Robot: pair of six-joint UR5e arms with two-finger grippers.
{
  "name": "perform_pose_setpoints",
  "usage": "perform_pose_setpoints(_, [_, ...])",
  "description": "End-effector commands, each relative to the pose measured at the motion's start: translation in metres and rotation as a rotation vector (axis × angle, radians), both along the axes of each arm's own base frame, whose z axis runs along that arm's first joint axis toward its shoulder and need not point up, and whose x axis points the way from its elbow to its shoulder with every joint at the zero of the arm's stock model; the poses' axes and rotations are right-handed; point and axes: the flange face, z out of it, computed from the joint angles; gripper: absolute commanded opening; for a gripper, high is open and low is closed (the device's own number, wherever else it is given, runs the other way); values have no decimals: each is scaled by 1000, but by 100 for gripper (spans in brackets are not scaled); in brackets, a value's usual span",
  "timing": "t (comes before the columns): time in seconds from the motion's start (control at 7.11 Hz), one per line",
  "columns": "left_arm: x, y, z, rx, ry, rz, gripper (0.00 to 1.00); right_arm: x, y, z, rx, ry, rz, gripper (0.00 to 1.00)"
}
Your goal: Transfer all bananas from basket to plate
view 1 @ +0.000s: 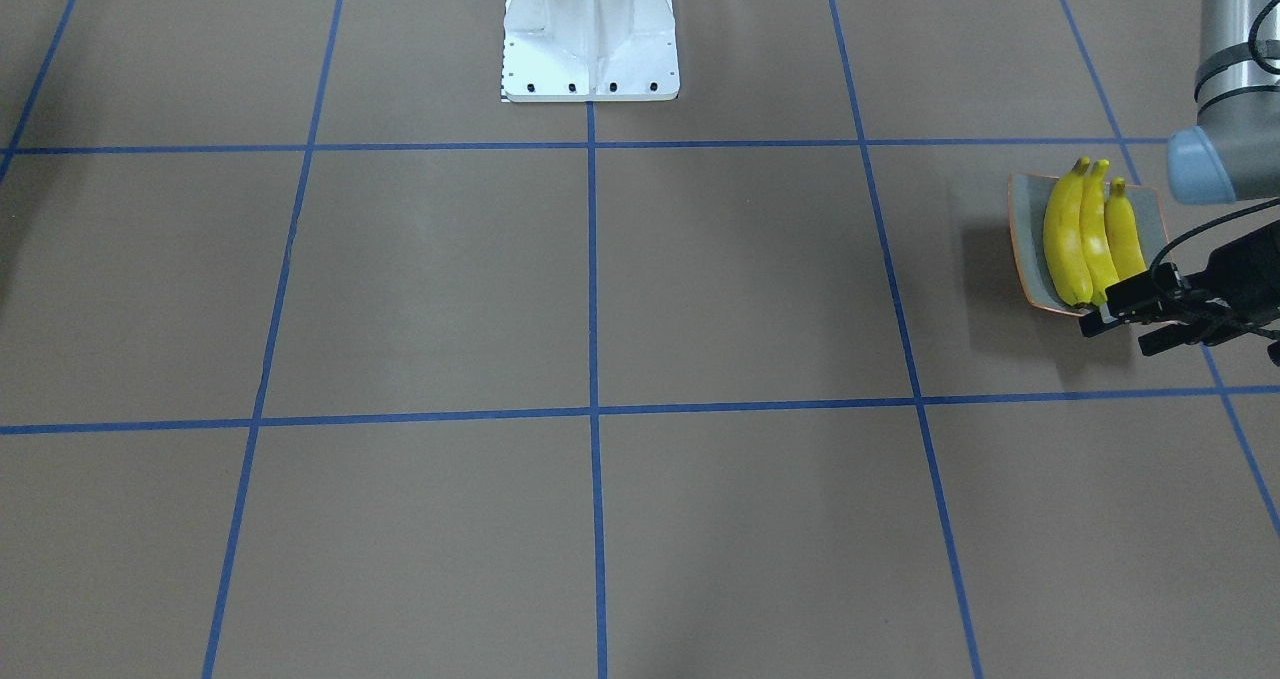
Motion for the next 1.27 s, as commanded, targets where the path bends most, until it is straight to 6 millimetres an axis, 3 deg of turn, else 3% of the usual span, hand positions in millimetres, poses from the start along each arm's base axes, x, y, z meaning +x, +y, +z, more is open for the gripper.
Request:
perform_pose_setpoints(0.0, [0, 0, -1, 4, 1, 0, 100, -5, -5, 0, 1, 1, -10, 70])
perform_pose_setpoints(0.7, [0, 0, -3, 4, 2, -1, 100, -12, -20, 6, -10, 3, -21, 70])
perform_pose_setpoints(1.12, [0, 1, -4, 5, 2, -1, 100, -13, -18, 11, -22, 5, -25, 66])
